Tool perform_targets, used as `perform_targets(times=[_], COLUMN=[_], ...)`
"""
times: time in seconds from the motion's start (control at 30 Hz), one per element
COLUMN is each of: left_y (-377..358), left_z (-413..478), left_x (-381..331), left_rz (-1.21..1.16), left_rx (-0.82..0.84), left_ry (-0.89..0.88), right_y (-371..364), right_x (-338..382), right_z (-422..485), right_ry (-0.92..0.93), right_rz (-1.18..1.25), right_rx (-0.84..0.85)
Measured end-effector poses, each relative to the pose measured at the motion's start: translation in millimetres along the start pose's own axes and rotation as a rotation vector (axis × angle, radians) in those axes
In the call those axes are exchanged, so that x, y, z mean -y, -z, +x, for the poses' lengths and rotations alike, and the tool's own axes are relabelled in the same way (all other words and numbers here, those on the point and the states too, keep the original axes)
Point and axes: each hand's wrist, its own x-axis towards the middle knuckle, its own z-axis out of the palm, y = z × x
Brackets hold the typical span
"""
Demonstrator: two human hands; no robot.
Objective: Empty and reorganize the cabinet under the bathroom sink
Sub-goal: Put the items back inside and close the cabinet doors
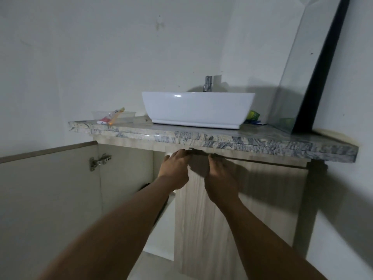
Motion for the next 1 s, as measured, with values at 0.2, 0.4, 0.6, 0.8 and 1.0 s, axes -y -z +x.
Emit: perform_targets(times=[0.2,0.4,0.6,0.8,1.0], left_y=[2.5,23.0,82.9,166.3,242.1], left_z=[1.0,-15.7,-66.2,-139.5,-199.4], left_x=[2.1,11.8,74.1,191.6,279.3], left_rz=[-0.064,0.034,0.114,0.249,0.288], left_rx=[0.165,0.336,0.271,0.219,0.113], left_ry=[0.030,0.007,0.076,0.356,0.536], right_y=[-1.4,-3.7,14.5,34.2,40.1], right_x=[-4.5,-8.2,-4.1,47.4,231.1], right_z=[3.5,9.3,8.2,8.0,-23.2], right_ry=[0.013,-0.001,-0.041,-0.095,0.100], right_rz=[0.017,0.038,0.140,0.112,0.301], right_rx=[0.011,0.111,0.232,0.391,0.436])
